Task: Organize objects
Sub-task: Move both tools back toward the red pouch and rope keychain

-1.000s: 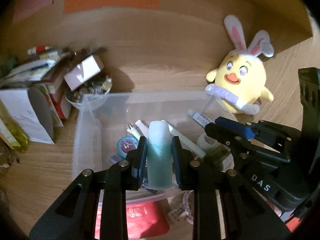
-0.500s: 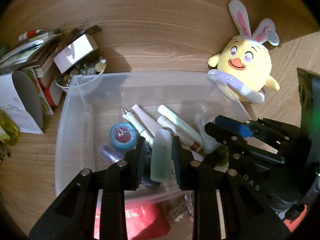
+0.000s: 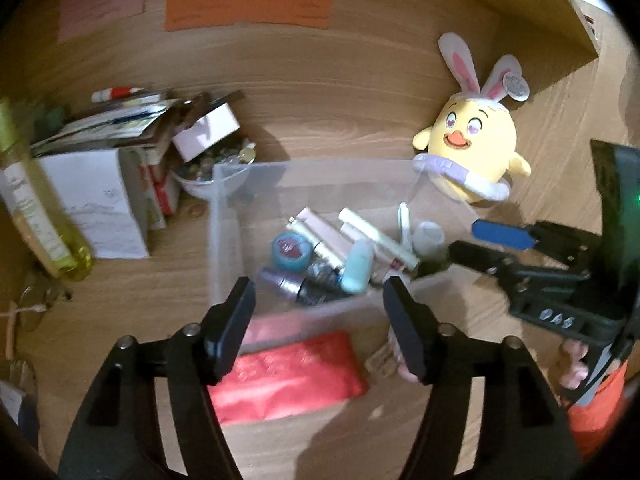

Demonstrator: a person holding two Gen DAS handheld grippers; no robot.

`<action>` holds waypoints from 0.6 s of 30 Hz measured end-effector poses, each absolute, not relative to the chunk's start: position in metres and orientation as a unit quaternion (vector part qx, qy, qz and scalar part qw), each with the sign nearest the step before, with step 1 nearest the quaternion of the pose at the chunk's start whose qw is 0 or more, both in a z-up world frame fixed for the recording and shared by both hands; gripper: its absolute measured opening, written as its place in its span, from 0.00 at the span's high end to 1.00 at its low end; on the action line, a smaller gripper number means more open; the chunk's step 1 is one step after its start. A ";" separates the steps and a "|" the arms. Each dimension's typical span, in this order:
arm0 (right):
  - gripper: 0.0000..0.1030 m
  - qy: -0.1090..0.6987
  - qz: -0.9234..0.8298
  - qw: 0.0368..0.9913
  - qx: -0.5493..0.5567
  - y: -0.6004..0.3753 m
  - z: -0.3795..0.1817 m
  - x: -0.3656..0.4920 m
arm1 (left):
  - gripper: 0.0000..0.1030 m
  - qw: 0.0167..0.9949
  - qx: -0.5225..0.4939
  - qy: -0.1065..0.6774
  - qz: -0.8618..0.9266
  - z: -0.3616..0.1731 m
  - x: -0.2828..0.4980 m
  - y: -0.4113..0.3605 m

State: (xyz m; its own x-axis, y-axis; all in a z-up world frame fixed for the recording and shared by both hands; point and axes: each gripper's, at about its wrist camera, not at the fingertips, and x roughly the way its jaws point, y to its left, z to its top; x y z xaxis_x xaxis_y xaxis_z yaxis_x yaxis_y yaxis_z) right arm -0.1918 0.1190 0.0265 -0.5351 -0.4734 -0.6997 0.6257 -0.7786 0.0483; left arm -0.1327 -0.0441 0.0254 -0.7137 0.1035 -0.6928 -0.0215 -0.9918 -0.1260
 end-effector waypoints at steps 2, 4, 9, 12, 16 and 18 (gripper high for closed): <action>0.60 0.103 -0.870 0.321 0.361 0.123 0.028 -0.183 | 0.33 0.033 -0.383 -0.049 0.922 0.019 -0.123 -0.046; 0.60 0.103 -0.869 0.325 0.360 0.127 0.027 -0.176 | 0.28 0.037 -0.389 -0.040 0.920 0.011 -0.116 -0.046; 0.59 0.108 -0.861 0.333 0.370 0.133 0.015 -0.162 | 0.25 0.047 -0.419 -0.005 0.907 -0.020 -0.104 -0.040; 0.58 0.118 -0.852 0.334 0.385 0.133 0.002 -0.158 | 0.25 0.046 -0.437 0.009 0.898 -0.037 -0.103 -0.040; 0.57 0.127 -0.838 0.335 0.411 0.126 -0.018 -0.161 | 0.20 0.057 -0.454 0.036 0.889 -0.047 -0.112 -0.038; 0.57 0.124 -0.831 0.340 0.422 0.121 -0.024 -0.163 | 0.17 0.070 -0.456 0.050 0.886 -0.048 -0.117 -0.034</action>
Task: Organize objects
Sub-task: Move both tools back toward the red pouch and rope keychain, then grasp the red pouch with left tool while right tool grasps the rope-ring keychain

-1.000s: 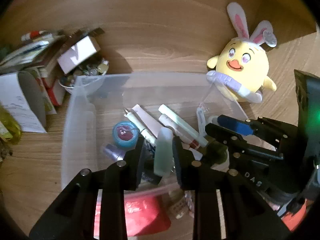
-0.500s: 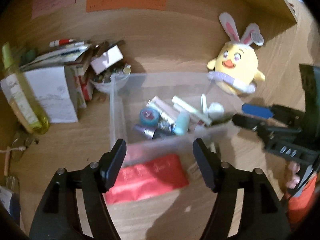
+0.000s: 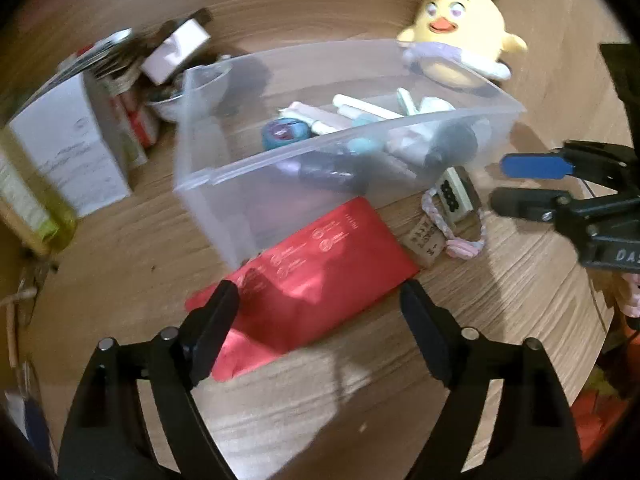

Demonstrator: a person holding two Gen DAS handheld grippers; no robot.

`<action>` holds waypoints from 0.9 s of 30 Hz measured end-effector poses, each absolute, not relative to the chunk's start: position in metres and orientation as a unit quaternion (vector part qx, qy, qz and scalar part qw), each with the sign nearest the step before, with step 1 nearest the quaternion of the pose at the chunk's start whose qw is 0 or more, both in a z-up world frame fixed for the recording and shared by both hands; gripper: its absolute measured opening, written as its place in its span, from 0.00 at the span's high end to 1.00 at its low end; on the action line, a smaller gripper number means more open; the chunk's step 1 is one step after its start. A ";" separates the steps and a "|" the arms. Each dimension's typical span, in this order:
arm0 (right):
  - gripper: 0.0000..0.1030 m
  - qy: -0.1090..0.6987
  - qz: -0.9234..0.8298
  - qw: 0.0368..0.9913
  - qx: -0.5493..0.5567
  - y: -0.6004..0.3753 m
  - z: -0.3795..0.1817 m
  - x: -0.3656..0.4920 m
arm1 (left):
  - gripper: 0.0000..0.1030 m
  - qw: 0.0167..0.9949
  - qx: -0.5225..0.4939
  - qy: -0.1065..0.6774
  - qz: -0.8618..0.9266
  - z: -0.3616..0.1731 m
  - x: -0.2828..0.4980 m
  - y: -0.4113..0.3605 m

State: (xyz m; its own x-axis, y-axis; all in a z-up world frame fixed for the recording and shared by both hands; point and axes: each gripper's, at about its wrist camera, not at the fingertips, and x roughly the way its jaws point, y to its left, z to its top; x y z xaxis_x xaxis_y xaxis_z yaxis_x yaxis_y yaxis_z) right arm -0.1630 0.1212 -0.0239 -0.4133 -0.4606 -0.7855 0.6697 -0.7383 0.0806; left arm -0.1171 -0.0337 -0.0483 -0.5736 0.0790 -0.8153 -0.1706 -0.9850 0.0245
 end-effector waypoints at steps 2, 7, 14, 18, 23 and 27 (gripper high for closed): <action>0.57 0.121 -0.825 0.346 0.429 0.117 -0.028 -0.166 | 0.14 0.079 -0.458 0.063 0.883 -0.048 -0.121 -0.029; 0.57 0.129 -0.820 0.347 0.437 0.104 -0.036 -0.170 | 0.13 0.100 -0.461 0.061 0.880 -0.048 -0.128 -0.022; 0.67 0.125 -0.821 0.343 0.439 0.103 -0.041 -0.177 | 0.17 0.102 -0.462 0.043 0.880 -0.053 -0.133 -0.011; 0.81 0.123 -0.824 0.335 0.441 0.106 -0.042 -0.181 | 0.26 0.097 -0.461 0.032 0.882 -0.051 -0.132 -0.006; 0.86 0.118 -0.828 0.331 0.438 0.112 -0.042 -0.181 | 0.34 0.094 -0.457 0.026 0.884 -0.046 -0.117 -0.001; 0.86 0.112 -0.832 0.335 0.427 0.118 -0.036 -0.176 | 0.38 0.092 -0.456 0.022 0.885 -0.044 -0.108 -0.001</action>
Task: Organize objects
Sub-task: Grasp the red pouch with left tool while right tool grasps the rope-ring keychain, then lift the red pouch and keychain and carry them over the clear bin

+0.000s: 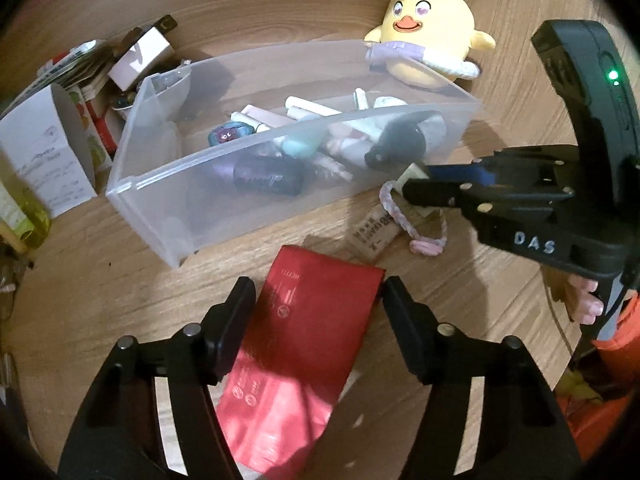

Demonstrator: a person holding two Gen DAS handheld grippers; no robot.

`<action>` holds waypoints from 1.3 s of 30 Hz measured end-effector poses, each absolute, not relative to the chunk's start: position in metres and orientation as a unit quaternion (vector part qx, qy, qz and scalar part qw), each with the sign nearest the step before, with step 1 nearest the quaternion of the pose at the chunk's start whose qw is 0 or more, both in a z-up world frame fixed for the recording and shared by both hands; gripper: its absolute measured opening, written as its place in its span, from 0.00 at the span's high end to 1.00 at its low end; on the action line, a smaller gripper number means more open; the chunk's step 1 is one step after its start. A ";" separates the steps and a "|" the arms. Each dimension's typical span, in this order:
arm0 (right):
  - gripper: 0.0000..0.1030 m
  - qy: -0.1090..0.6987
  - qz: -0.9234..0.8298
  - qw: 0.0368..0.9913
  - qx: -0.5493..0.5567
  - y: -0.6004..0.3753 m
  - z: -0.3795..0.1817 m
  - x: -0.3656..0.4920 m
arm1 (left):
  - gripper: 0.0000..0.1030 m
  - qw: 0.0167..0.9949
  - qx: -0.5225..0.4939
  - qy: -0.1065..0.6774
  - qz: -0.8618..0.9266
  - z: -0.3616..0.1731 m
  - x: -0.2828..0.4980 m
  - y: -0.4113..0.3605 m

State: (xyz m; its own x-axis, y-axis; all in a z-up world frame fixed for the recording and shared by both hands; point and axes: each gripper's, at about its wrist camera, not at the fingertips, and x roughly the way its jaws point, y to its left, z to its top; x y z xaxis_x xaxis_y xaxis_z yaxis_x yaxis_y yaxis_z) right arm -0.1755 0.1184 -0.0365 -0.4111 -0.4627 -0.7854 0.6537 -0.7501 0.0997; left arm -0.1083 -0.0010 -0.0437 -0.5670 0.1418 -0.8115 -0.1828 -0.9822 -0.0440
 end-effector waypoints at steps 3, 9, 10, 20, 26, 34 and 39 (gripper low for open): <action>0.86 0.105 -0.837 0.340 0.416 0.122 -0.028 -0.170 | 0.41 0.084 -0.450 0.018 0.889 -0.042 -0.105 -0.003; 0.85 0.096 -0.846 0.350 0.391 0.131 -0.007 -0.158 | 0.42 0.070 -0.420 -0.003 0.905 -0.027 -0.095 -0.010; 0.86 0.095 -0.847 0.351 0.388 0.131 -0.005 -0.157 | 0.42 0.067 -0.412 -0.007 0.909 -0.023 -0.093 -0.011; 0.86 0.072 -0.863 0.354 0.352 0.141 0.025 -0.149 | 0.43 0.043 -0.341 -0.030 0.938 0.022 -0.078 -0.021; 0.85 0.048 -0.876 0.355 0.322 0.152 0.049 -0.148 | 0.43 0.036 -0.297 -0.052 0.953 0.050 -0.073 -0.030; 0.85 0.057 -0.890 0.349 0.288 0.145 0.075 -0.153 | 0.42 0.030 -0.246 -0.069 0.966 0.088 -0.085 -0.039; 0.86 0.061 -0.892 0.347 0.281 0.134 0.082 -0.164 | 0.42 0.021 -0.242 -0.073 0.967 0.096 -0.102 -0.041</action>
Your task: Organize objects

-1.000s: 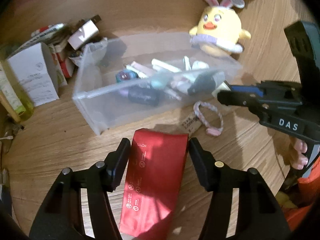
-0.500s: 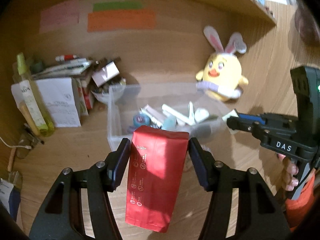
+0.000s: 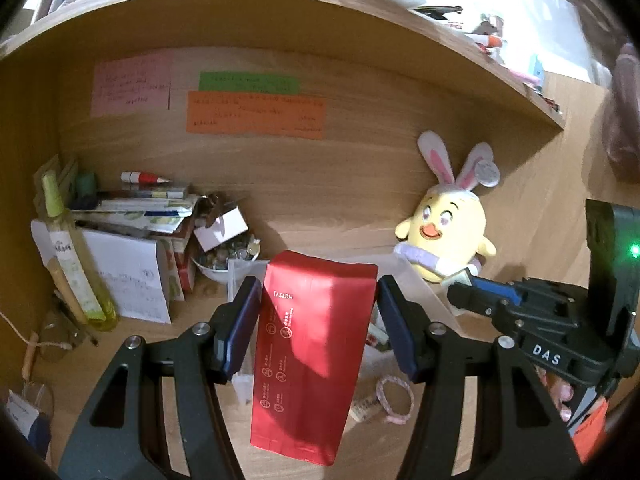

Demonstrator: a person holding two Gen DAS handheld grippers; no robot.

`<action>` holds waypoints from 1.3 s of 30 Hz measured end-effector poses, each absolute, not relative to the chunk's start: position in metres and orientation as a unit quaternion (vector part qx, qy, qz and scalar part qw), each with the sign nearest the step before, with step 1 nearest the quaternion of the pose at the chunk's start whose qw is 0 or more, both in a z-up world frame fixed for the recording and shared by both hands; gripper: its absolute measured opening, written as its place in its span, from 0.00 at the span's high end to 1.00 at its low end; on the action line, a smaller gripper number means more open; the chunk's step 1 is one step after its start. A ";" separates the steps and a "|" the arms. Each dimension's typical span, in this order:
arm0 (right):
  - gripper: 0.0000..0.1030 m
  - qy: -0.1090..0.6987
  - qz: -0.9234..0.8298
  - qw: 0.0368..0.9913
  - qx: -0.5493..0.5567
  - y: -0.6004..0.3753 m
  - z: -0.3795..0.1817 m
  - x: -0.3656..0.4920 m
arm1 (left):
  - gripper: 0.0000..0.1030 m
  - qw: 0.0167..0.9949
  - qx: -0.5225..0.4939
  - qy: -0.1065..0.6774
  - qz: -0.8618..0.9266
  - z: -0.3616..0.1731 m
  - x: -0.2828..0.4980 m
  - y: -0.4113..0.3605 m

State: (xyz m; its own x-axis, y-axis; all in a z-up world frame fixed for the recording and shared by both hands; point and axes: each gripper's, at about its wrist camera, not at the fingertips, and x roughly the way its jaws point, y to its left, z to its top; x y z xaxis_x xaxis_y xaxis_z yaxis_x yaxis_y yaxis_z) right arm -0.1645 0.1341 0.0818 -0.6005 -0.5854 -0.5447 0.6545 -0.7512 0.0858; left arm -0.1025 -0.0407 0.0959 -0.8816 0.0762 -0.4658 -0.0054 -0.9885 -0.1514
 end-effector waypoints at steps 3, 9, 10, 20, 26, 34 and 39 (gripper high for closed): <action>0.85 0.066 -0.893 0.345 0.282 0.128 0.081 -0.173 | 0.42 0.014 -0.245 -0.077 0.966 0.096 -0.113 -0.043; 0.85 0.072 -0.891 0.336 0.297 0.116 0.075 -0.194 | 0.42 0.005 -0.259 -0.097 0.961 0.093 -0.142 -0.054; 0.85 0.074 -0.890 0.334 0.301 0.114 0.073 -0.198 | 0.42 0.005 -0.263 -0.099 0.960 0.092 -0.149 -0.055; 0.85 0.086 -0.868 0.327 0.363 0.093 0.036 -0.239 | 0.42 0.022 -0.329 -0.088 0.940 0.062 -0.207 -0.052; 0.85 0.093 -0.853 0.328 0.395 0.085 0.010 -0.250 | 0.42 0.030 -0.363 -0.066 0.929 0.039 -0.226 -0.036; 0.86 0.111 -0.842 0.331 0.412 0.077 -0.008 -0.252 | 0.42 0.054 -0.400 -0.077 0.912 0.020 -0.235 -0.032; 0.85 0.122 -0.842 0.325 0.414 0.075 -0.013 -0.251 | 0.34 0.056 -0.400 -0.085 0.911 0.022 -0.231 -0.036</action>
State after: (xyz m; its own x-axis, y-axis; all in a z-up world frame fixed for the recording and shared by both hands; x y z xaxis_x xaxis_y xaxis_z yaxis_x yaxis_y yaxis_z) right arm -0.2512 0.0750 -0.0127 -0.4461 -0.4458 -0.7761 0.6475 -0.7594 0.0640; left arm -0.2308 -0.0363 0.0224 -0.6739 0.1712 -0.7187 -0.0346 -0.9790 -0.2007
